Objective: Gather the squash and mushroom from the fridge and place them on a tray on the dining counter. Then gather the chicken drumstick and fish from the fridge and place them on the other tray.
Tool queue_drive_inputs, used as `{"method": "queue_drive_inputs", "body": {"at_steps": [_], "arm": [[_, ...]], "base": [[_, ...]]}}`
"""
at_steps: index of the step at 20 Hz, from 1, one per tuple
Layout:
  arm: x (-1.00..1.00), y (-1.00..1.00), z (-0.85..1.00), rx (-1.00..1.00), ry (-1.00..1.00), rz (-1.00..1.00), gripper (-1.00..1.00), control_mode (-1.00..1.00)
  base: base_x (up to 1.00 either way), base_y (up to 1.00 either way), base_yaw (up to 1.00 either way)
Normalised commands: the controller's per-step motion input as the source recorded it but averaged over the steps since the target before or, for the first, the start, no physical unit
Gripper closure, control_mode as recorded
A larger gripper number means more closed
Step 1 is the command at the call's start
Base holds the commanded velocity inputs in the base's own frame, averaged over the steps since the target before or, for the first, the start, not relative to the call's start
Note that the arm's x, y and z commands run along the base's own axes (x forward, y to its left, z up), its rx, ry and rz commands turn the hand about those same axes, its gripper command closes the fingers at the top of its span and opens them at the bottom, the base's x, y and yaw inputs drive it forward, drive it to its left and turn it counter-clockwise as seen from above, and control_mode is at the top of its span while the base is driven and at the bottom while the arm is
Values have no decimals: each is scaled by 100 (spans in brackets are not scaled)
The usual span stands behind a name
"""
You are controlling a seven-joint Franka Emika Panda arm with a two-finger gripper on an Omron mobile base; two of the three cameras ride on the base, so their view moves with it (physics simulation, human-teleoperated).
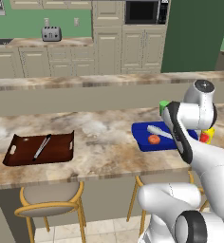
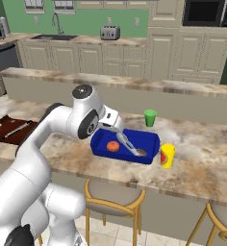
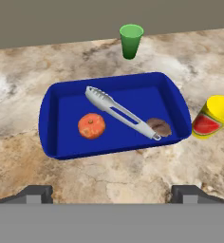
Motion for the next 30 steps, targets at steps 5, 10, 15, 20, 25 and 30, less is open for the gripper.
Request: {"method": "queue_drive_inputs", "body": {"at_steps": [5, 10, 15, 20, 25, 30], "arm": [[-65, 71, 28, -2, 0, 0, -100, -100], [-67, 63, 12, -2, 0, 0, -100, -100], [-72, 44, 0, 0, 0, 0, -100, -100], [-77, 10, -1, 0, -1, 2, -100, -100], [-65, 2, 0, 0, 0, 10, -100, -100], [-5, 8, -1, 0, 2, 3, -100, -100]], "base": [[0, 0, 0], [0, 0, 0], [0, 0, 0], [0, 0, 0], [0, 0, 0], [0, 0, 0]]}}
